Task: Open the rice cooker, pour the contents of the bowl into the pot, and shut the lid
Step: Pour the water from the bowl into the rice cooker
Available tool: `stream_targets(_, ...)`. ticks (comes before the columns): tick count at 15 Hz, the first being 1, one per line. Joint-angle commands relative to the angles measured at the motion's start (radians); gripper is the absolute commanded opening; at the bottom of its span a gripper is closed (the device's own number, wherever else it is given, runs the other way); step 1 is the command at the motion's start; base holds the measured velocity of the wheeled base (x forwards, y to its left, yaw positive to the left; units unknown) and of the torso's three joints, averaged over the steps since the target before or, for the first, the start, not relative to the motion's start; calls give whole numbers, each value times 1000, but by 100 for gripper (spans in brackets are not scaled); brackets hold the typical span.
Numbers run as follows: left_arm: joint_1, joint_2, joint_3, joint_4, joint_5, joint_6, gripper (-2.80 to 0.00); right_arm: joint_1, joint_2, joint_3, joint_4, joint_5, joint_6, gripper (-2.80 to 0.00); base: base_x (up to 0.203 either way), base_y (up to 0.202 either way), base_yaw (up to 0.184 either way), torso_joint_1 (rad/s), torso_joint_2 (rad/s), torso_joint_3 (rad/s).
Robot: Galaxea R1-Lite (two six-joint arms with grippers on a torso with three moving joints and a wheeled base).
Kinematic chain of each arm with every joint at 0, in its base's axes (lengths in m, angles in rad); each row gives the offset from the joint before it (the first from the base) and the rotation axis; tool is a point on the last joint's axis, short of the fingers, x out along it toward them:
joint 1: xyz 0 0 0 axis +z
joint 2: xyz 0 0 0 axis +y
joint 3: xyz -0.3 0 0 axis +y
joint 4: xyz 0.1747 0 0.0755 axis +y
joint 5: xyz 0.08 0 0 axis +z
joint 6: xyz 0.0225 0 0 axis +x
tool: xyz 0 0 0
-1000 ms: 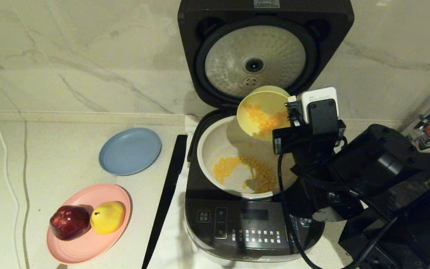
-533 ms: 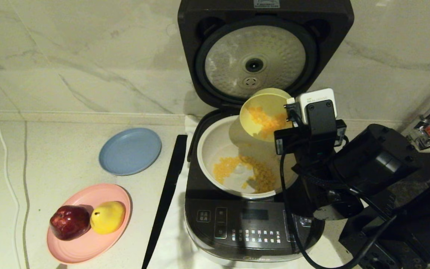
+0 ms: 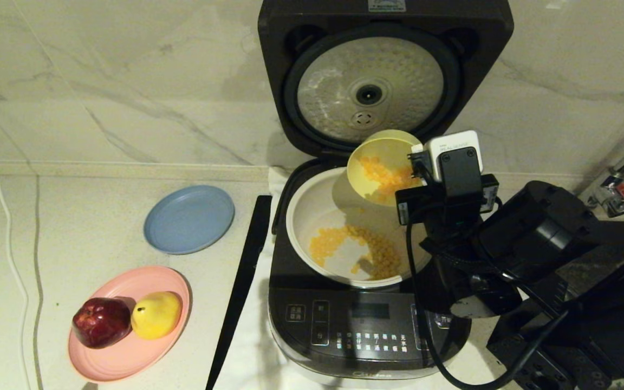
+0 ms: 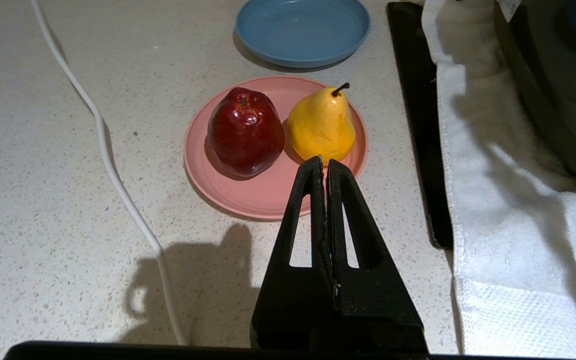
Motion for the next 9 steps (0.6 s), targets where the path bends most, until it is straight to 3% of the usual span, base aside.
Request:
stream_targets(1, 0, 0, 8, 0, 0, 0, -280, 4, 7, 2, -9, -3, -10, -280, 0, 0, 0, 0, 0, 0)
stream_targets(9, 0, 0, 8, 0, -1, 0, -280, 7, -19, -27, -9, -8, -5, -280, 0, 0, 0, 0, 0, 0)
